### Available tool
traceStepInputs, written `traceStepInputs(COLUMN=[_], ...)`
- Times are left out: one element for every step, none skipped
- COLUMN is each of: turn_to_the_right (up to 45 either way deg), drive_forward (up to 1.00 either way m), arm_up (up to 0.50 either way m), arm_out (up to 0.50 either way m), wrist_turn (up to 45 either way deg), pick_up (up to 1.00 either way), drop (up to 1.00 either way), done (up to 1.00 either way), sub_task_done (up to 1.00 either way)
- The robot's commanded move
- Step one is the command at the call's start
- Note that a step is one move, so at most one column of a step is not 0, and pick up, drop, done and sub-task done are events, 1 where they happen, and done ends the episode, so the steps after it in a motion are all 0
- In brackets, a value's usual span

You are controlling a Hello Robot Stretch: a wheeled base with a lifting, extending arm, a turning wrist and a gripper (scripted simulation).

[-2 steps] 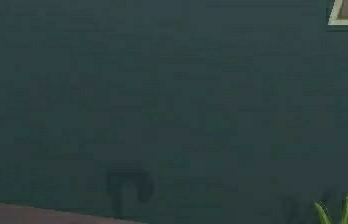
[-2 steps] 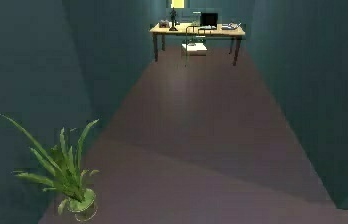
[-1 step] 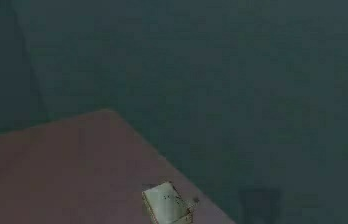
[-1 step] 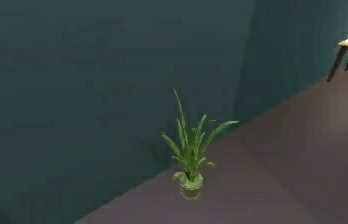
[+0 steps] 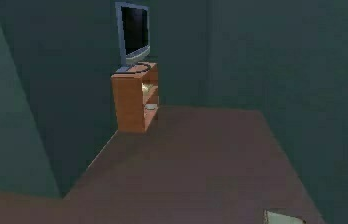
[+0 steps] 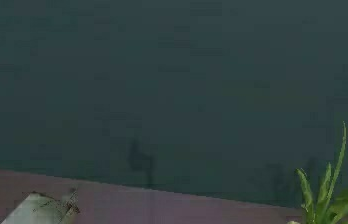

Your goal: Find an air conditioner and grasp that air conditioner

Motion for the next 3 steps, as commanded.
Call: traceStepInputs(turn_to_the_right=[-36.0, 45.0, 3.0], drive_forward=[0.0, 0.0, 0.0], arm_up=[0.0, 0.0, 0.0], arm_out=[0.0, 0.0, 0.0], wrist_turn=[0.0, 0.0, 0.0], pick_up=[0.0, 0.0, 0.0], drop=[0.0, 0.0, 0.0], done=[0.0, 0.0, 0.0], sub_task_done=[0.0, 0.0, 0.0])
